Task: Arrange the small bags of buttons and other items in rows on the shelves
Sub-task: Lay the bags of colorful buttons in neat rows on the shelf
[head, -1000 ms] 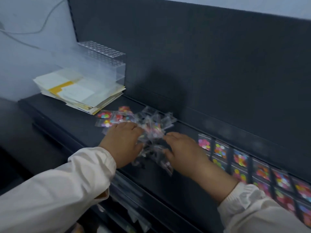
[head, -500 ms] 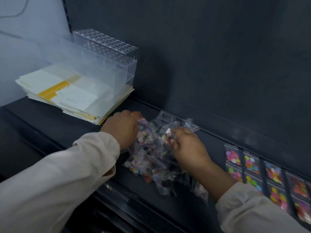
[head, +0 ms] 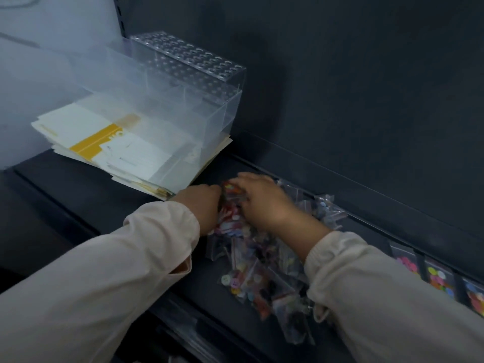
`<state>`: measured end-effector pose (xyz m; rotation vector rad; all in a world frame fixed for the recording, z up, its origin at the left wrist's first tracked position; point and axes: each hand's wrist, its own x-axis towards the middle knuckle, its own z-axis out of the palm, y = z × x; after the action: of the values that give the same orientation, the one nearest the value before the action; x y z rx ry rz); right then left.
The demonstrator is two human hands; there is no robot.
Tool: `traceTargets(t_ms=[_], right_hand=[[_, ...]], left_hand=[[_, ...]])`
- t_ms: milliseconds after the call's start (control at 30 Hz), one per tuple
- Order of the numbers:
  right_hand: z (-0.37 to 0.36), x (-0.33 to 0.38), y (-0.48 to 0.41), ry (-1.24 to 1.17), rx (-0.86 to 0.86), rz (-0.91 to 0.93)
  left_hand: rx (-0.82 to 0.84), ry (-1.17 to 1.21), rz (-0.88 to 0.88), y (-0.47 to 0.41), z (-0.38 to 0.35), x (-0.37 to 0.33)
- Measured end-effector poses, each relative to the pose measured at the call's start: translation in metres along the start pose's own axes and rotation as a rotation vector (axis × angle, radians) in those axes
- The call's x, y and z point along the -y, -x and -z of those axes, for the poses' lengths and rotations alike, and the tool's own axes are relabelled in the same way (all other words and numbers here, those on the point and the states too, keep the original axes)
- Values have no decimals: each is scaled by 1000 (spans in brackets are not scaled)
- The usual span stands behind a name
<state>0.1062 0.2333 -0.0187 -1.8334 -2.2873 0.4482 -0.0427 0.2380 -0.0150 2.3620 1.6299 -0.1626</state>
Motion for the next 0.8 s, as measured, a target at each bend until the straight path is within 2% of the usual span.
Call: traceTargets(t_ms=[67, 133, 300, 367, 500, 567, 667, 800], right_hand=[[-8, -1, -15, 27, 122, -20], [-16, -4, -24, 21, 137, -30], [-23, -3, -25, -17, -146, -53], [-15, 0, -21, -172, -203, -107], [11, 7, -2, -687, -326, -224], [26, 9, 16, -838, -325, -269], [45, 7, 52, -995, -265, -371], [62, -5, 111, -1178, -208, -461]], left_hand=[[-36, -17, -18, 1, -3, 4], [-87, -22, -27, 0, -5, 7], [-145, 32, -38, 2, -4, 9], [-208, 111, -58, 6, -2, 9], [-378, 280, -106, 16, 10, 5], [-409, 369, -81, 21, 20, -1], [-360, 653, -30, 31, 36, -15], [-96, 1279, 27, 54, 46, -48]])
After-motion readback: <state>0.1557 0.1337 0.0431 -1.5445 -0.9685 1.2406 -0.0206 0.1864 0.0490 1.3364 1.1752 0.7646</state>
